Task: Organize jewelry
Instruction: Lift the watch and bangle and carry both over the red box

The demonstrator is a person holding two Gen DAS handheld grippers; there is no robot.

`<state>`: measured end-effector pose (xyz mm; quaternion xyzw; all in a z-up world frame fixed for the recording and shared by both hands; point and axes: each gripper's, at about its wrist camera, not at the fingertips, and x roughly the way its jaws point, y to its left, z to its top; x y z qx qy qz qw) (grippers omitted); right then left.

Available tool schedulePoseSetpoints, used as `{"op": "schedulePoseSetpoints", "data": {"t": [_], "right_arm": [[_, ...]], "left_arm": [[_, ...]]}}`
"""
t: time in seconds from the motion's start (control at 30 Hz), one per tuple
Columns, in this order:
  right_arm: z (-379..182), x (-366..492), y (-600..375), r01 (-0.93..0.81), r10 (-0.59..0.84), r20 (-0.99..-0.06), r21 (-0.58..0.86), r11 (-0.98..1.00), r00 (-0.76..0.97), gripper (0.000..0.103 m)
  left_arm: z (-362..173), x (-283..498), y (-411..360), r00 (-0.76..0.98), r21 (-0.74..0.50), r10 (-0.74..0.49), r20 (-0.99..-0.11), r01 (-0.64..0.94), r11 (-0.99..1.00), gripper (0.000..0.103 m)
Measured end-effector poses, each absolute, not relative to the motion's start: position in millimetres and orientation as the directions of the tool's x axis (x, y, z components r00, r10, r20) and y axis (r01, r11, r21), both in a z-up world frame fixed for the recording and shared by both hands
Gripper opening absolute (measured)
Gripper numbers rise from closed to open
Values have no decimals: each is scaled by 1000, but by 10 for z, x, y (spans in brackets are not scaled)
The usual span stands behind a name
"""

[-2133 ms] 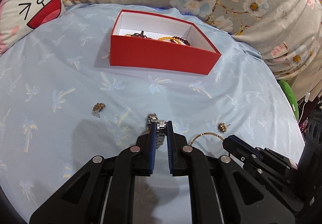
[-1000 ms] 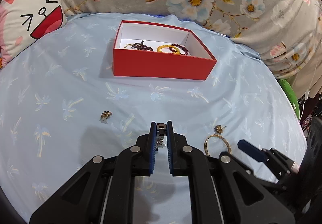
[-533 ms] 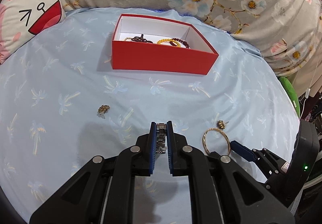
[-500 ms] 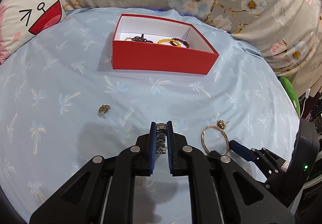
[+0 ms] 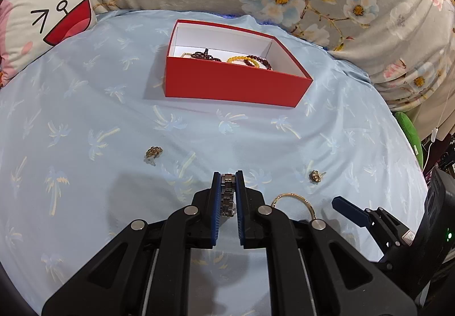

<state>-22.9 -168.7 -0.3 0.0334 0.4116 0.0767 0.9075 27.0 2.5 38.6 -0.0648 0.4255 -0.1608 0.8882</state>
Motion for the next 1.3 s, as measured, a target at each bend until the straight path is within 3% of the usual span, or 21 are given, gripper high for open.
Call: {"op": "schedulePoseSetpoints", "data": {"t": [0.17, 0.3, 0.7, 1.3], "right_arm": [[-137, -138, -1445, -130, 111, -778, 38, 991, 619, 68], [-146, -94, -1396, -127, 84, -781, 7, 992, 618, 57], [35, -87, -1545, -93, 122, -761, 80, 992, 637, 56], [686, 289, -1769, -94, 160, -682, 133, 987, 714, 56]], "left_arm": [[385, 270, 30, 585, -254, -342, -735, 231, 939, 9], [379, 273, 35, 583, -257, -343, -736, 229, 939, 9], [451, 235, 59, 596, -267, -354, -721, 233, 935, 9], [1087, 647, 56, 652, -261, -361, -667, 249, 933, 9]]}}
